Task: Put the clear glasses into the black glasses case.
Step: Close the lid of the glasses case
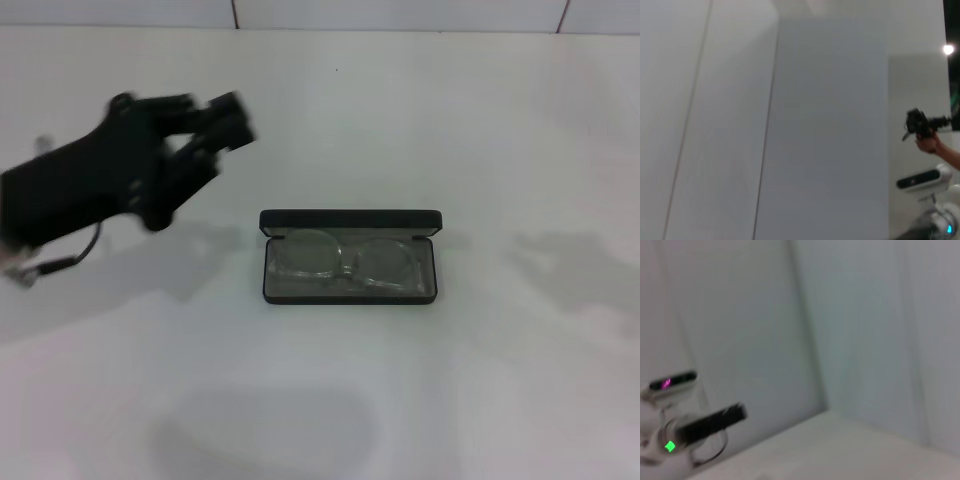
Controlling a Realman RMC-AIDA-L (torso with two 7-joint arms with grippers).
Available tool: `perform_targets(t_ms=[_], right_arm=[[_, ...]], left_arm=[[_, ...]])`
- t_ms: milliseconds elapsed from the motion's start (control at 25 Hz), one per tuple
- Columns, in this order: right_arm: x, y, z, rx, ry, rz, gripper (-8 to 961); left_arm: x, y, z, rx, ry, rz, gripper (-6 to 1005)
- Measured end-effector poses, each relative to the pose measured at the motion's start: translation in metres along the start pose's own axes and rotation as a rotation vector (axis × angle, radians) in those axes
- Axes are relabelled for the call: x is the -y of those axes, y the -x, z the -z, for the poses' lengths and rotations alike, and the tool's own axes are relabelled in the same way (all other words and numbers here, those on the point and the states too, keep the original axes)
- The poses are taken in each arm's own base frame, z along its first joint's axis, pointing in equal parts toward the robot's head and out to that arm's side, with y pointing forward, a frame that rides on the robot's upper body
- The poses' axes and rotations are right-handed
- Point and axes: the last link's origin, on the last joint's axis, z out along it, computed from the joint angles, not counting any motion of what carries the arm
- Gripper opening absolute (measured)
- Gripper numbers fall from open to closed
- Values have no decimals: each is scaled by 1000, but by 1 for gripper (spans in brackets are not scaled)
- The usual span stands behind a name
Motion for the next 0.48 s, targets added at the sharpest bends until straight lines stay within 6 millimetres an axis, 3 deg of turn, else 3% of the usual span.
perform_targets(t_ms=[160,240,320,480], right_arm=[[12,-29,67,168,-140,-62,212],[10,-43,88,240,-197,-79,212],[8,-54,101,286,-237,-96,212],[7,-70,104,297,-257,-127,212]], left_arm=[[27,5,-42,165,71,29,145],[39,11,-61,272,92,43,146],[46,17,-76,377,112,55,148],[55,28,-91,536,125,67,151]])
